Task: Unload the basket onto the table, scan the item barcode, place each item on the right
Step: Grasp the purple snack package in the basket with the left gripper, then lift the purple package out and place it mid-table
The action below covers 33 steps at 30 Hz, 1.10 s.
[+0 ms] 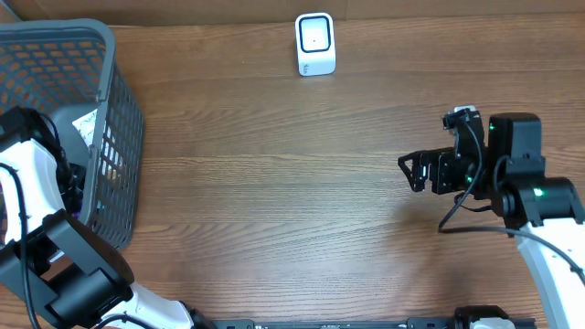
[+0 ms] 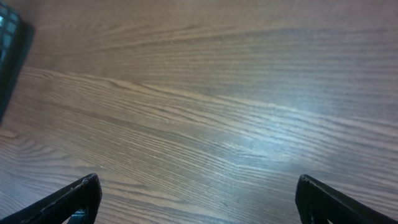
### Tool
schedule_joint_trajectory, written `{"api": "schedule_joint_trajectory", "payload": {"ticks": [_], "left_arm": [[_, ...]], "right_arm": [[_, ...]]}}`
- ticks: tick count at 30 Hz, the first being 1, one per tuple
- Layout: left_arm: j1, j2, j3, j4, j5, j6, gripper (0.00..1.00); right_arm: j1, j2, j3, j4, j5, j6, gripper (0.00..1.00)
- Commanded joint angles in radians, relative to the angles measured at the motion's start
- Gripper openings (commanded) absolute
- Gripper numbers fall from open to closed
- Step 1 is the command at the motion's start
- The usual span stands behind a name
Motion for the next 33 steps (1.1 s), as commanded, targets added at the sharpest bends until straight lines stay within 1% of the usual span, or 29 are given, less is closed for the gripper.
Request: {"api": "schedule_joint_trajectory", "payload": {"ticks": [1,4,5,8,11,16,21,23,25,29,33], "left_arm": [[0.0,0.008,-0.049,0.004,-0.003,0.016,0.36],[0.0,0.008,-0.079,0.011,-0.003,0.016,0.15],[0.0,0.008,-0.085,0.012,-0.003,0.016,0.04],[0.0,0.005,-0.081,0.007,-0.003,0.016,0.04],[0.0,0.002,-0.039,-0.015,-0.001,0.036,0.04],[-0.001,0.002,0.189,-0.131,0.044,0.043,0.04],[-0.019,0.002,0.475,-0.248,0.191,0.14,0.04],[-0.039,0.002,0.582,-0.307,0.207,0.148,0.04],[-0.071,0.002,0.688,-0.365,0.209,0.152,0.04],[-0.178,0.002,0.872,-0.431,0.246,0.234,0.04],[-0.336,0.001,0.998,-0.467,0.239,0.309,0.04]], "right_arm": [[0.001,0.032,0.022,0.006,-0.006,0.0,1.0],[0.001,0.048,0.022,0.006,-0.006,0.0,1.0],[0.001,0.051,0.022,0.006,-0.006,0.0,1.0],[0.001,0.051,0.022,0.01,-0.006,0.0,1.0],[0.001,0.051,0.022,0.016,-0.006,0.0,1.0],[0.001,0.051,0.022,0.044,-0.006,0.0,1.0],[0.001,0.051,0.022,0.061,-0.006,0.0,1.0],[0.001,0.051,0.022,0.063,-0.005,0.0,1.0],[0.001,0.051,0.022,0.063,-0.005,0.0,1.0],[0.001,0.051,0.022,0.063,-0.005,0.0,1.0],[0.001,0.051,0.022,0.063,0.003,0.0,1.0]]}}
